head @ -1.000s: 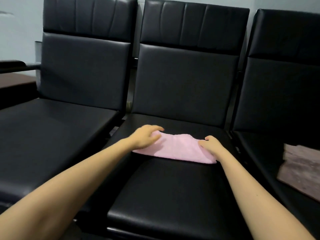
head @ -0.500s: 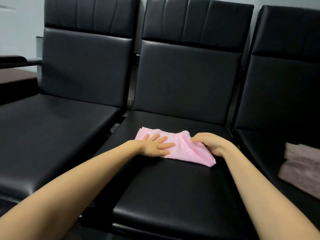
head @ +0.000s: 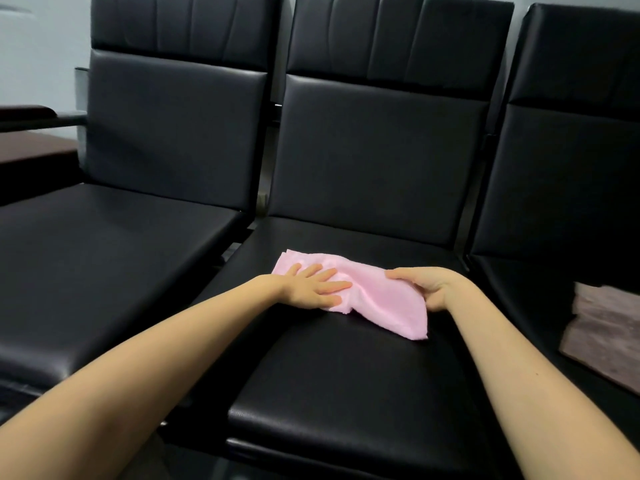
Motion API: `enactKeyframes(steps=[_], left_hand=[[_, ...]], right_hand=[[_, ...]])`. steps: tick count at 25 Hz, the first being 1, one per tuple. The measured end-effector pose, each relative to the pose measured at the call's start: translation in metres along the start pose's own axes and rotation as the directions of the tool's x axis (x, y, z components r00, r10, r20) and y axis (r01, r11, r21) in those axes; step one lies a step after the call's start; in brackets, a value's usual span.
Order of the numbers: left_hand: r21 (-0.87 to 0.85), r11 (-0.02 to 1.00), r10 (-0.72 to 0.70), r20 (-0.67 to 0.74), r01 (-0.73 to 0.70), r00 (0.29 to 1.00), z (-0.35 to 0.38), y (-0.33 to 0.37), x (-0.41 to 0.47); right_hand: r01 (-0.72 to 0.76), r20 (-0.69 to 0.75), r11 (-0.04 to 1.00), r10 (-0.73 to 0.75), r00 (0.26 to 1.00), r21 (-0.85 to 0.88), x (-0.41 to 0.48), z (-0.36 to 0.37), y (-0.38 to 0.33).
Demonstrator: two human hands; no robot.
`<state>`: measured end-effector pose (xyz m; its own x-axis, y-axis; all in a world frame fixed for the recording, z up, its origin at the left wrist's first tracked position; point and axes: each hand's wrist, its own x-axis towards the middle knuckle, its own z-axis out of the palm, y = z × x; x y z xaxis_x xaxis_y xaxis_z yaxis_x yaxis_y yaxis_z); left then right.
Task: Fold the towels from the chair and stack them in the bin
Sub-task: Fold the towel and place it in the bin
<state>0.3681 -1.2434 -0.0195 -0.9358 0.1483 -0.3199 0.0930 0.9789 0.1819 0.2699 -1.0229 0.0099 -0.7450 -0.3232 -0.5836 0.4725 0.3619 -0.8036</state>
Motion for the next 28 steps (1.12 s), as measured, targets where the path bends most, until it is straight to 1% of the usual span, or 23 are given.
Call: enactKeyframes(steps=[2,4,5,6,7,8,9,10,11,12,13,14,17,19,20,21,22,23,24,25,26,27,28], left_hand=[[-0.002,1.000,0.000,0.017,0.000,1.000,0.002,-0.001,0.001],[-0.012,1.000,0.006,0.013,-0.005,1.000,0.001,-0.003,0.003],[-0.019,1.000,0.010,0.007,-0.010,1.000,0.000,-0.003,0.004],[-0.020,1.000,0.009,0.007,-0.009,1.000,0.000,-0.003,0.004],[-0.015,1.000,0.006,0.009,-0.006,1.000,-0.001,-0.002,0.004],[-0.010,1.000,0.006,0.012,-0.006,1.000,-0.001,-0.001,0.004],[-0.013,1.000,0.004,0.018,-0.004,1.000,-0.001,0.000,0.003],[-0.018,1.000,-0.001,0.024,0.002,1.000,-0.002,0.000,0.003],[-0.032,0.999,-0.022,0.025,0.023,0.999,-0.003,0.003,0.002],[-0.052,0.997,-0.057,0.019,0.058,0.998,-0.002,0.005,0.003],[-0.074,0.991,-0.111,0.011,0.111,0.994,-0.002,0.010,0.002],[-0.083,0.981,-0.175,0.015,0.175,0.984,0.002,0.015,0.004],[-0.165,0.915,-0.366,0.041,0.368,0.930,0.005,0.041,0.007],[-0.113,0.915,-0.393,-0.024,0.389,0.919,-0.008,0.060,0.004],[-0.070,0.926,-0.375,-0.102,0.370,0.921,-0.018,0.066,-0.001],[-0.054,0.934,-0.356,-0.201,0.353,0.913,-0.027,0.067,-0.005],[-0.059,0.933,-0.356,-0.278,0.355,0.892,-0.034,0.063,-0.010],[-0.084,0.927,-0.372,-0.341,0.366,0.863,-0.039,0.056,-0.012],[-0.140,0.913,-0.408,-0.359,0.383,0.840,-0.039,0.045,-0.013],[-0.244,0.886,-0.457,-0.321,0.394,0.829,-0.035,0.036,-0.012],[-0.384,0.834,-0.502,-0.234,0.395,0.833,-0.030,0.031,-0.010],[-0.520,0.762,-0.524,-0.145,0.386,0.839,-0.027,0.031,-0.009],[-0.619,0.691,-0.537,-0.094,0.374,0.838,-0.026,0.032,-0.008]], right_hand=[[0.035,0.058,0.999,-0.033,0.998,-0.036,-0.004,0.007,0.001],[0.150,0.148,0.982,-0.132,0.980,-0.116,-0.003,0.011,-0.004],[0.216,0.168,0.965,-0.190,0.967,-0.146,-0.001,0.010,-0.006],[0.267,0.151,0.947,-0.241,0.959,-0.182,-0.001,0.010,-0.008],[0.312,0.084,0.920,-0.301,0.950,-0.236,0.001,0.008,-0.009],[0.348,-0.022,0.881,-0.374,0.927,-0.321,0.002,0.005,-0.009],[0.356,-0.148,0.825,-0.457,0.877,-0.439,0.003,0.002,-0.009],[0.318,-0.267,0.753,-0.541,0.797,-0.576,0.006,-0.002,-0.009],[0.232,-0.340,0.665,-0.612,0.714,-0.710,0.007,-0.003,-0.009],[0.129,-0.371,0.583,-0.656,0.657,-0.802,0.006,-0.002,-0.009],[0.060,-0.375,0.527,-0.676,0.634,-0.848,0.003,0.000,-0.011],[0.043,-0.353,0.493,-0.678,0.645,-0.869,0.001,0.005,-0.012],[0.038,-0.268,0.428,-0.630,0.729,-0.903,-0.003,0.018,-0.014],[0.060,-0.228,0.412,-0.614,0.756,-0.909,-0.006,0.023,-0.018],[0.086,-0.218,0.448,-0.584,0.782,-0.890,-0.009,0.023,-0.020],[0.097,-0.204,0.493,-0.522,0.828,-0.864,-0.014,0.024,-0.022],[0.069,-0.185,0.521,-0.420,0.888,-0.851,-0.020,0.026,-0.024],[0.009,-0.169,0.532,-0.285,0.944,-0.847,-0.027,0.028,-0.023],[-0.055,-0.158,0.533,-0.150,0.976,-0.844,-0.031,0.031,-0.021],[-0.098,-0.153,0.541,-0.057,0.987,-0.835,-0.033,0.033,-0.018],[-0.118,-0.157,0.572,-0.020,0.987,-0.812,-0.033,0.032,-0.014],[-0.121,-0.172,0.627,-0.022,0.985,-0.769,-0.032,0.031,-0.009],[-0.113,-0.193,0.692,-0.038,0.981,-0.713,-0.029,0.030,-0.005]])
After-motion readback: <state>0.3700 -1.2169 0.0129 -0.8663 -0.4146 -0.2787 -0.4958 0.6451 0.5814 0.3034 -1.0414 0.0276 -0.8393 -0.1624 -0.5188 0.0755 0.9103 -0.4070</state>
